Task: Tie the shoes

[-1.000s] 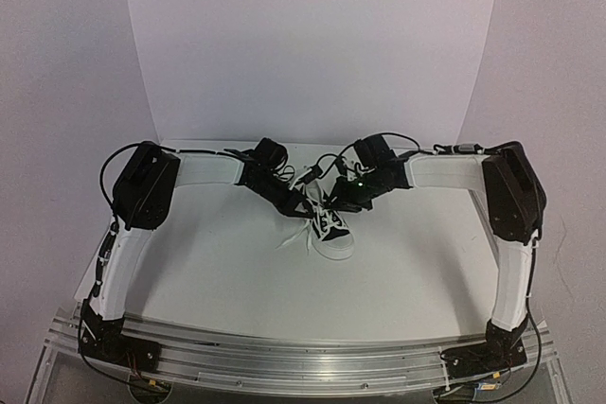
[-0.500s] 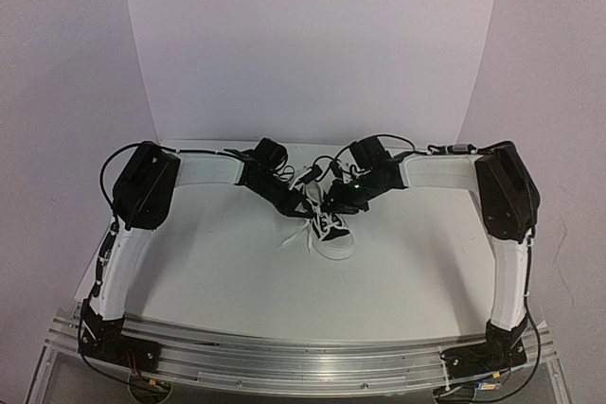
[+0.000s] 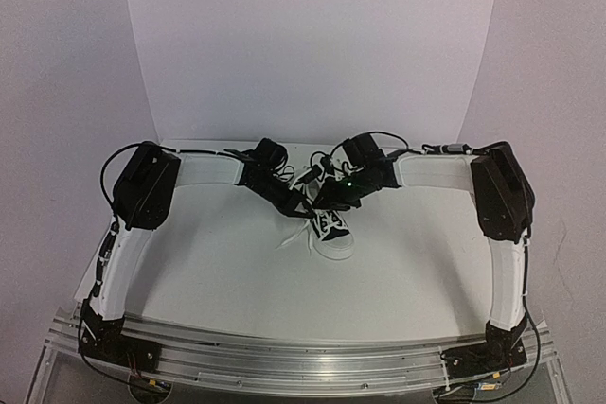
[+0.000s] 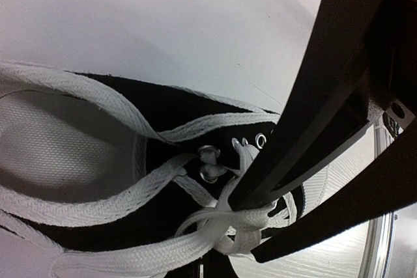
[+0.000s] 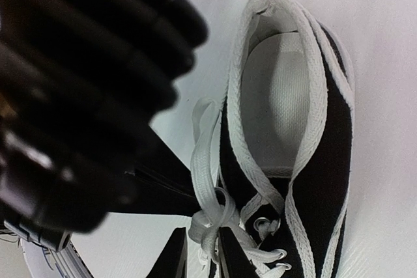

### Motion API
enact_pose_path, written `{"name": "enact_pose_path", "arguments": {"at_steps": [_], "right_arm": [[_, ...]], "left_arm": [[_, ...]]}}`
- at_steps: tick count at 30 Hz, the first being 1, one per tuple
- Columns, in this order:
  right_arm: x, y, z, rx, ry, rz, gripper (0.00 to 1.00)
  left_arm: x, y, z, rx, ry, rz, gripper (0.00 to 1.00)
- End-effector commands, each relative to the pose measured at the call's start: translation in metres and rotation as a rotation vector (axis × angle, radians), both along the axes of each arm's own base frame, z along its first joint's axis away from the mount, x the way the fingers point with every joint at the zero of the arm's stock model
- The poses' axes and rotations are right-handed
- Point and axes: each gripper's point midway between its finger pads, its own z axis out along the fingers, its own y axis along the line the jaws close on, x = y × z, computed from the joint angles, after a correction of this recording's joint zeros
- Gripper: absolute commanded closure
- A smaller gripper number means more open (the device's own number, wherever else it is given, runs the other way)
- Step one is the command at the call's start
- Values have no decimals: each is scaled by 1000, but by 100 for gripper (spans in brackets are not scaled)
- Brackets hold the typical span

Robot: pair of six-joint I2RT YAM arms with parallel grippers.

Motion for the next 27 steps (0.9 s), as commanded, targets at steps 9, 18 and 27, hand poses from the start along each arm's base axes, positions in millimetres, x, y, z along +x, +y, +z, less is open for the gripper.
{"name": "enact_pose_path", "arguments": {"at_steps": [9,18,27], "right_arm": [[-5,-6,29,30,-18,-17,69],[3,-26,11,-43,-19,-96,80],[12,-23,28,-5,-55,-106,77]], "left_arm": [[-1,-17,0,-31,-56,-29,100],[-1,-17,0,-35,-52,-26,100],[-2,-17,-2,-32,-48,-26,100]]}}
